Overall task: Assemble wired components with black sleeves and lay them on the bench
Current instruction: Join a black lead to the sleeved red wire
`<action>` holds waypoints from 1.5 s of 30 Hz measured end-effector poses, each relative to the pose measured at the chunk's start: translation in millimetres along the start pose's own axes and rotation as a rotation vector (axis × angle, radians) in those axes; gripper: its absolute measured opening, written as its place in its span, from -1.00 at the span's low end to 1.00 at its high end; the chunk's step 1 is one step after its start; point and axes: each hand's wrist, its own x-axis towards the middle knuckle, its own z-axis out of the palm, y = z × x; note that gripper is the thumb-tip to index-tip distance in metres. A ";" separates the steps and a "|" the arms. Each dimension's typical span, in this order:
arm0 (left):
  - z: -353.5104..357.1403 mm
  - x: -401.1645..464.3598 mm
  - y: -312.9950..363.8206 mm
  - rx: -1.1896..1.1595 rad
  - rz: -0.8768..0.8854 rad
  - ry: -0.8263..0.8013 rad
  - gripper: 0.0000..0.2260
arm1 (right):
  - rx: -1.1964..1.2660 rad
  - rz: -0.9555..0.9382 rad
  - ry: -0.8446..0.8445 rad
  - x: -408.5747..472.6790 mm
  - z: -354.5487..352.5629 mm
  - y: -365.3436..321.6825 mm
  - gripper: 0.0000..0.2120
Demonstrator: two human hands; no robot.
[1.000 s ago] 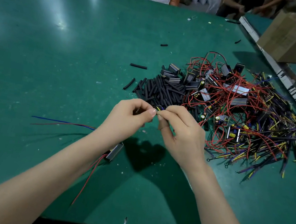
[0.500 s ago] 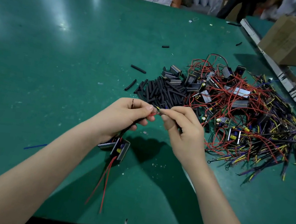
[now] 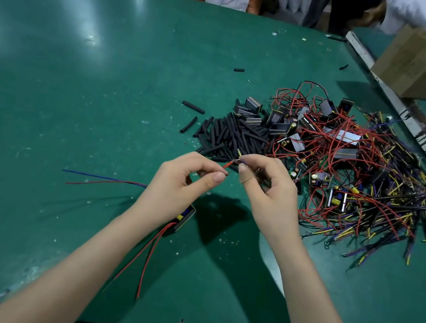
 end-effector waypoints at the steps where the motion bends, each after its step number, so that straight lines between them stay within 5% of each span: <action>1: 2.6 1.1 0.6 0.029 0.008 -0.001 -0.89 | -0.017 -0.016 0.007 0.3 0.5 -0.7 -0.87; 16: 18.2 2.3 1.4 0.129 -0.124 0.058 -0.90 | -0.005 0.003 0.086 -16.3 17.9 7.5 -0.90; 33: 11.1 -1.7 1.3 0.281 0.099 -0.018 -0.86 | 0.085 0.027 0.016 -17.4 8.4 11.4 -0.84; 45: 4.4 7.3 5.5 0.095 -0.174 -0.159 -0.88 | -0.076 -0.055 -0.031 -15.6 6.2 19.9 -0.98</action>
